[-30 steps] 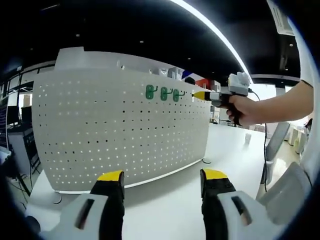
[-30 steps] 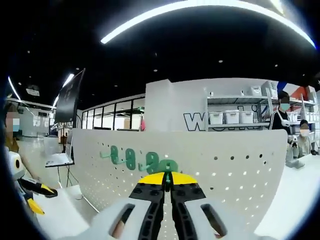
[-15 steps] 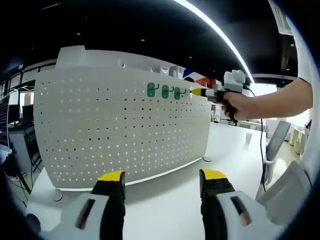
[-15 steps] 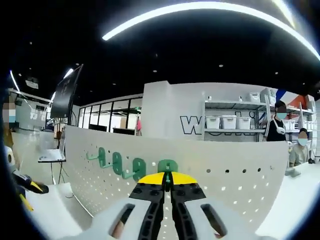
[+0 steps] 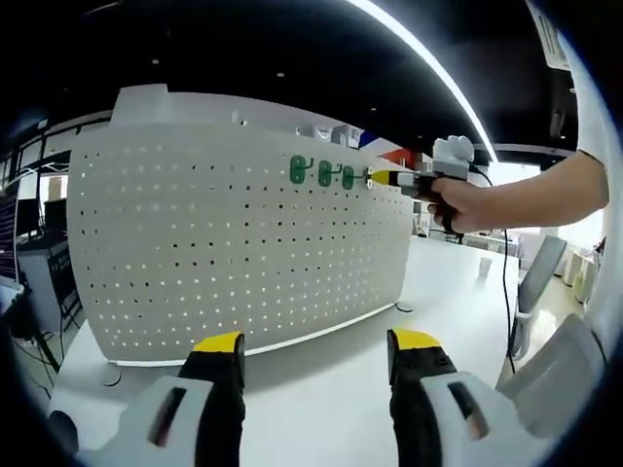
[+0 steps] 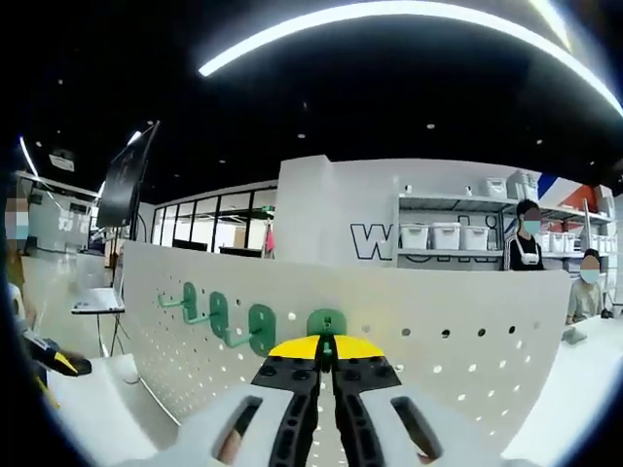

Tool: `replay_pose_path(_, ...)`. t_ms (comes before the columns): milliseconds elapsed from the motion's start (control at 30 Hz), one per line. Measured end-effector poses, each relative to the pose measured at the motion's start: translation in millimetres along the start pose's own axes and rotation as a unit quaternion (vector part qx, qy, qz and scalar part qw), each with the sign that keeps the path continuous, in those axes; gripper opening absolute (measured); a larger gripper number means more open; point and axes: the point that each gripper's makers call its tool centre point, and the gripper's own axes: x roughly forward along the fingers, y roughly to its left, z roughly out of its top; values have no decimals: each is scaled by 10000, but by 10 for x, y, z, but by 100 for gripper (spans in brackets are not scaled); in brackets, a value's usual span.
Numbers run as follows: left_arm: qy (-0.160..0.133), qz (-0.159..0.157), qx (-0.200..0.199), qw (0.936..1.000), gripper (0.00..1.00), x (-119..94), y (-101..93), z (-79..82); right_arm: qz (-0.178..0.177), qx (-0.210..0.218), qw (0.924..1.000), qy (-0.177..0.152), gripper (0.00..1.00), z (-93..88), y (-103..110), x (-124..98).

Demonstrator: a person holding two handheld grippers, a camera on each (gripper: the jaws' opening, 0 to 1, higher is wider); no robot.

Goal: Insert the hook assembly into the mounting plate slot until the hook locks in place.

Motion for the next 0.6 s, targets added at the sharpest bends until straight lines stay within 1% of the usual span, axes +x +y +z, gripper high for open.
replay_pose_path(133, 8, 5, -46, 10000, 61, 9, -4, -5, -16, -9, 10000, -15, 1, -14, 5, 5)
replay_pose_path(367, 35, 12, -68, 10000, 60, 8, -12, -27, -159, -6, 9999, -29, 1, -17, 13, 16)
replay_pose_path(467, 38, 21, -75, 10000, 60, 2, -4, -37, -269, -76, 9996, -24, 1, -17, 26, 16)
replay_pose_path(600, 46, 18, -79, 10000, 60, -3, -5, -45, -460, -31, 9989, -6, 1, -19, 21, 29)
